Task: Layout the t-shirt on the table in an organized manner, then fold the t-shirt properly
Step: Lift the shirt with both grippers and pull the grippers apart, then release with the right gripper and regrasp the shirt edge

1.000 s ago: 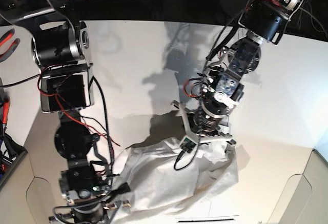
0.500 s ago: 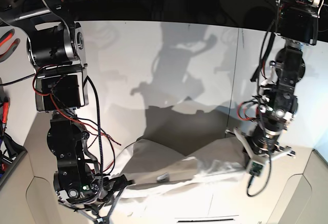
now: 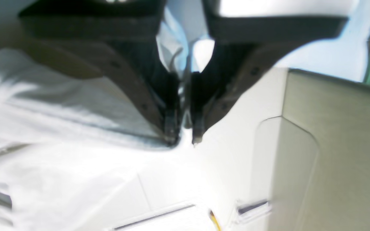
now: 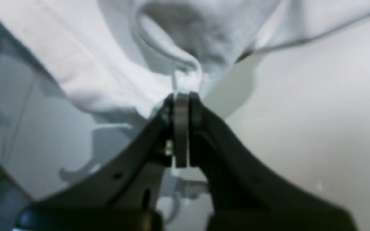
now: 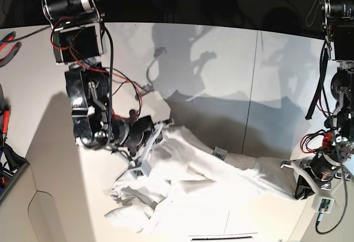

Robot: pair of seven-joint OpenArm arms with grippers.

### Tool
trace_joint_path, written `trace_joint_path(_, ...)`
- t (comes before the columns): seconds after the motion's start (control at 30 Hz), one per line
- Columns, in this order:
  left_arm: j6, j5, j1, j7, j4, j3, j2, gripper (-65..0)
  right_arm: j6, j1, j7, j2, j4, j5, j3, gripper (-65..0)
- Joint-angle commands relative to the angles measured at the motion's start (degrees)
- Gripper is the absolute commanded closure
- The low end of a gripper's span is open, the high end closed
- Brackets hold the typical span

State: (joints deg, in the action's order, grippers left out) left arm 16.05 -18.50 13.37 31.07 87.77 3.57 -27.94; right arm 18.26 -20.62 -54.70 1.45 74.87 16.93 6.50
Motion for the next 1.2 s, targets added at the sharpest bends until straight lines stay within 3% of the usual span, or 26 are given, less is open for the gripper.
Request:
trace_joint_path(0.0,0.3,-1.4,1.4,-0.7,1.8,1.4,-1.7,0.0,0.2,-0.2,0.4,0.2,1.5,1.4,-0.1,0.0)
trace_joint_path(0.3,3.1,-8.8,-7.1,4.7,11.3,12.5,-8.6,0.0,0.2,7.6,-0.3,1.7,10.0,2.6,0.0,0.0)
trace_joint_path(0.57,7.8,-18.6,-16.1,7.8,14.8,22.8,-9.2,0.0,0.2,10.0,0.5,4.5,13.4,2.8,1.2,0.0)
trace_joint_path(0.8,9.1,-19.6,-18.0,7.8,14.8,23.8,-9.2,0.0,0.2,9.9,3.3,6.0,12.9,-0.3,7.9,0.0)
trace_joint_path(0.9,9.1,-19.6,-18.2,7.8,14.8,23.8,-9.0,0.0,3.8,9.9,3.3,7.1,11.5,-2.3,13.5,-20.8)
trace_joint_path(1.1,9.1,-19.6,-18.3,7.8,14.7,23.8,-8.8,0.0,3.8,9.9,5.4,7.2,9.1,-14.8,27.0,-22.7)
trace_joint_path(1.17,9.1,-19.6,-18.3,7.8,14.6,23.8,-8.9,0.0,1.2,9.9,7.0,7.1,9.0,-20.4,30.7,-22.7)
